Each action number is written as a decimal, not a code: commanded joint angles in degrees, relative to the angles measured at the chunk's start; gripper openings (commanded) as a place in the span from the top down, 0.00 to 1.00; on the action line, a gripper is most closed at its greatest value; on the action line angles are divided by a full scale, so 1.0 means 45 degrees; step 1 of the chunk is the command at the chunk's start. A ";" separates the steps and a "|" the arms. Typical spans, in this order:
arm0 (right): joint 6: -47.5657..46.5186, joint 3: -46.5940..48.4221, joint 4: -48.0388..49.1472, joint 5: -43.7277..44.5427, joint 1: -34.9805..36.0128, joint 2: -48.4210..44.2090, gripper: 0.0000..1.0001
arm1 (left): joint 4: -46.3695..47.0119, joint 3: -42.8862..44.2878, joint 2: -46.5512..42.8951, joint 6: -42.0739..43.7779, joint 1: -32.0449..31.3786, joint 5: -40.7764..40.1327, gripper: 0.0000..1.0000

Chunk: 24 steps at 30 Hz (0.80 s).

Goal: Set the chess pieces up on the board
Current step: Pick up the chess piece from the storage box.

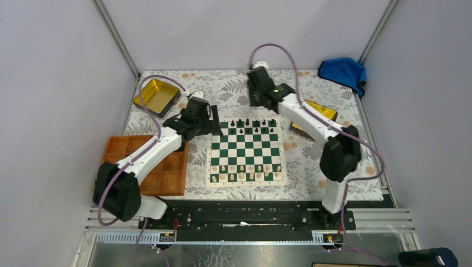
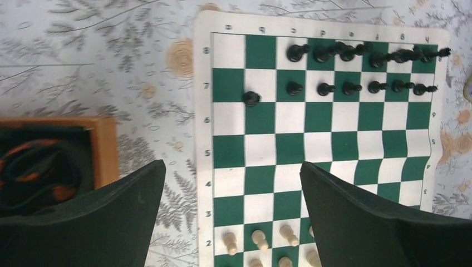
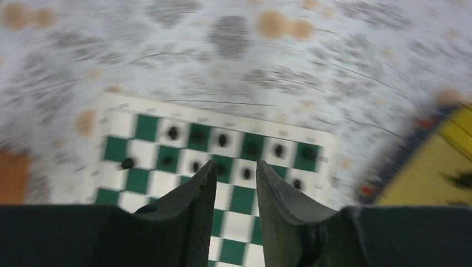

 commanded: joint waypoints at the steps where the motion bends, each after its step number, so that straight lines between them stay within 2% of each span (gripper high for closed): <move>1: 0.0965 -0.2056 0.0677 0.1468 -0.1956 -0.2176 0.62 | 0.0652 0.0839 0.1219 0.0338 -0.0655 -0.0362 0.01; 7: 0.1536 -0.3952 0.0535 0.1436 -0.4210 -0.3266 0.62 | 0.1002 0.1269 0.2656 0.0315 -0.1016 -0.0195 0.02; 12: 0.1954 -0.5155 0.0541 0.1189 -0.5588 -0.3232 0.62 | 0.1072 0.1513 0.3319 0.0337 -0.1146 -0.0224 0.02; 16: 0.2170 -0.5497 0.0540 0.0755 -0.6588 -0.2730 0.63 | 0.1084 0.1635 0.3579 0.0353 -0.1169 -0.0224 0.02; 24: 0.2254 -0.5453 0.0712 0.0782 -0.7625 -0.1644 0.63 | 0.1069 0.1668 0.3701 0.0402 -0.1174 -0.0167 0.02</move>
